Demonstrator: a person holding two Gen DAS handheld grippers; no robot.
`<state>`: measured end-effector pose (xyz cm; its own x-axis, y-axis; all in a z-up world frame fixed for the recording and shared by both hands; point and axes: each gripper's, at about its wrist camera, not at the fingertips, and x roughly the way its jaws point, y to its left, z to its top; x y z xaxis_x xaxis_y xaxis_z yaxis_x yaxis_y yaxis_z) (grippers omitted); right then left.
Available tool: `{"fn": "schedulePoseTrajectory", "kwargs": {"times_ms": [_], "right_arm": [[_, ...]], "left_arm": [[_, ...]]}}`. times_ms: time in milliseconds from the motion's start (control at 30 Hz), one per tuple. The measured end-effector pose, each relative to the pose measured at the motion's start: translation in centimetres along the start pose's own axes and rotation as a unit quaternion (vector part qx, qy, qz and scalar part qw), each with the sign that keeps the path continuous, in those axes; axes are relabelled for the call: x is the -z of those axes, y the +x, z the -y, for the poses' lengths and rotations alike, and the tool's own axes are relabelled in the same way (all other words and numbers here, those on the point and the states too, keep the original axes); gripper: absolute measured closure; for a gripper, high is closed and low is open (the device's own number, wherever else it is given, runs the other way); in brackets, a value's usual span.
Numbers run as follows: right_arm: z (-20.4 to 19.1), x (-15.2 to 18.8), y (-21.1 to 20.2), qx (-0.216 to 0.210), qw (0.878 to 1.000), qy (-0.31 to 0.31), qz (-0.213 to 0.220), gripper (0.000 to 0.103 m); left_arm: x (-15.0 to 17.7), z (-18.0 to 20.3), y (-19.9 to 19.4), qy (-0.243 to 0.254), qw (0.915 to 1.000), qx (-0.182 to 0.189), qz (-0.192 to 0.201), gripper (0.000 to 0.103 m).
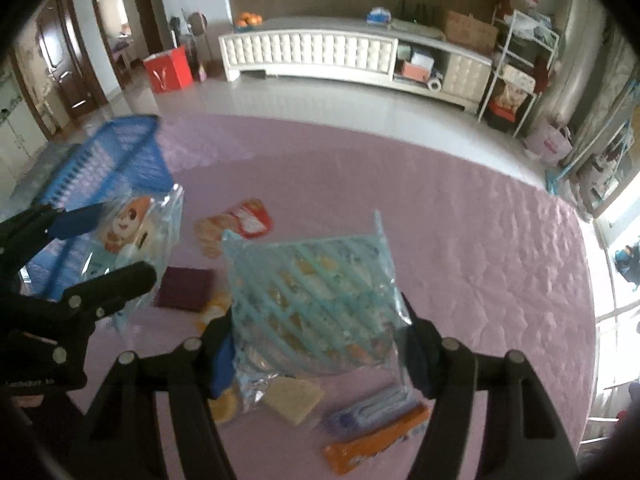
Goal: Organize snacks
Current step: 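Carry both bags over the basket with both tools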
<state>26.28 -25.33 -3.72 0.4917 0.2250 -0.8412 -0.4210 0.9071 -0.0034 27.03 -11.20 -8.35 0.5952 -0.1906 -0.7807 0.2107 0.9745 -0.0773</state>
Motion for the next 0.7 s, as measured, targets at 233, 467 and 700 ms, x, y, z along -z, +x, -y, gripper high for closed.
{"fn": "schedulePoseTrajectory", "kwargs": {"times_ms": [233,467,700], "right_arm": [[-4.8,-1.9,-4.4,-0.015,0.998,-0.022,0.049,0.031],[-10.2,-4.4,-5.3,-0.031,0.995,-0.066,0.069,0.031],[-16.1,-6.5,-3.3,-0.064,0.991,-0.101,0.060,0.031]], "left_arm": [[0.2,-1.9,-7.6,-0.003,0.9983,-0.008,0.057,0.031],[1.1,-5.6,-12.2,-0.004,0.9958,-0.043,0.081,0.031],[3.0,-11.9,-14.5,-0.029,0.9930,-0.082,0.080,0.031]]}}
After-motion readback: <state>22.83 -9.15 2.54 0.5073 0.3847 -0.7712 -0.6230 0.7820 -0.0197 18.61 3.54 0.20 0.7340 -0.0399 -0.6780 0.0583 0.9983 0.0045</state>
